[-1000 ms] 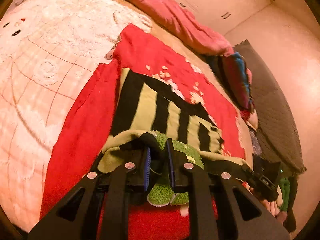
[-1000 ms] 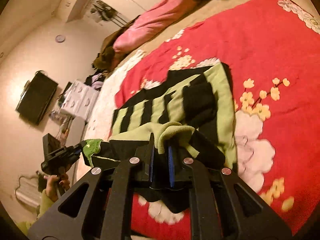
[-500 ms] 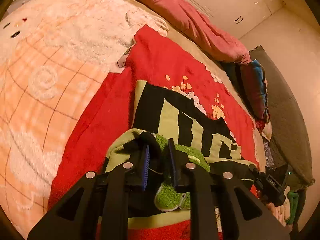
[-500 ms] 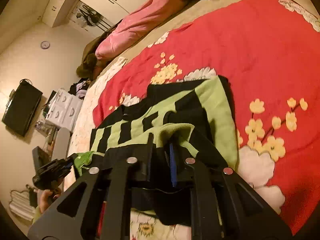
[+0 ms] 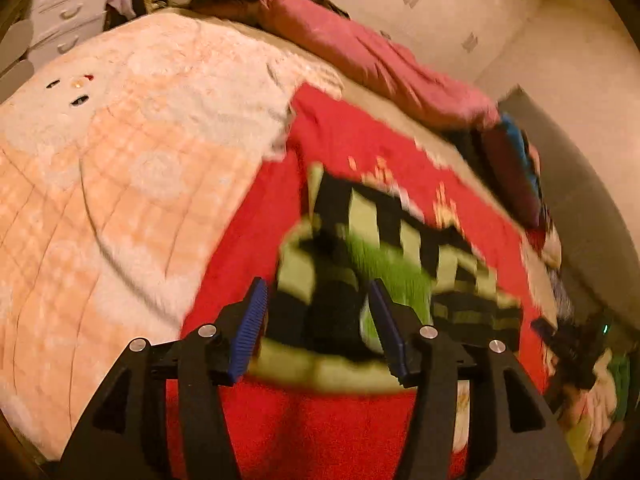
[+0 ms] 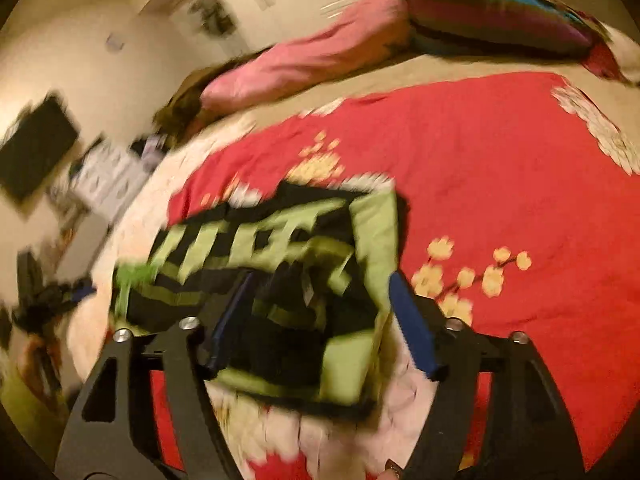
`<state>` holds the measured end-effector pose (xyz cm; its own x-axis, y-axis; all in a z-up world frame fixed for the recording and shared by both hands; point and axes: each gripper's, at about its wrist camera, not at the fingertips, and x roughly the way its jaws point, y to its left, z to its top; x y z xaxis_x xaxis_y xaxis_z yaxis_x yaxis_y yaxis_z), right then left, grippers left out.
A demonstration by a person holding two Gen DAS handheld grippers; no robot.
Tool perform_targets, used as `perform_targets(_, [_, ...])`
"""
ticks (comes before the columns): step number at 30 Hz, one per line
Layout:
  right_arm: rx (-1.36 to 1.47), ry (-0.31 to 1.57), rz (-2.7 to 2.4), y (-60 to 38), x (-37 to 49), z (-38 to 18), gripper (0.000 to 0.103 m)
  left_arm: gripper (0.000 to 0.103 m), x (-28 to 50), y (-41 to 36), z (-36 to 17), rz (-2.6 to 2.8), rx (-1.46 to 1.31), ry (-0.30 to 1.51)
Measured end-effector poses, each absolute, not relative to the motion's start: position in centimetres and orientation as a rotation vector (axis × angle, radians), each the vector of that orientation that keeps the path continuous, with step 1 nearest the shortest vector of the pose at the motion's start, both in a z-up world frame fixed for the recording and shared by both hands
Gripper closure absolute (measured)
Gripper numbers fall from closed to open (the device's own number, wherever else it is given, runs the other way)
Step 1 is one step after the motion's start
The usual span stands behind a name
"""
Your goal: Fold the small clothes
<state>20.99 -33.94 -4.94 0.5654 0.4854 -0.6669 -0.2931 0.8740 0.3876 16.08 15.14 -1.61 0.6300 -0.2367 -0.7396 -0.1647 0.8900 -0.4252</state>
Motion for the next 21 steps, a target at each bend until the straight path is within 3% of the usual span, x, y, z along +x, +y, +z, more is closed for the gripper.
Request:
perform_targets(9, [0.258,0.931,0.536,-30.5,19.6,-6.9,0.036,0.051,15.4,12.8,-4.8,-0.186,-0.618,0.964])
perform_targets(18, [0.418,0.972,0.526,-30.9,21.2,-9.2,0.036,0.036,18.0,12.1,-6.6,-0.136,-0.674,0.983])
perform_targets(19, [0.43,0.976,0.531,-31.0,21.3,-9.3,0.038,0.036,18.2,12.3,-6.9,-0.131,-0.701,0.983])
perform_targets(21, [0.449,0.989,0.547,-31.1,21.6,-9.7,0.06,0.041,18.4,12.3,-7.1,-0.123,-0.712,0.979])
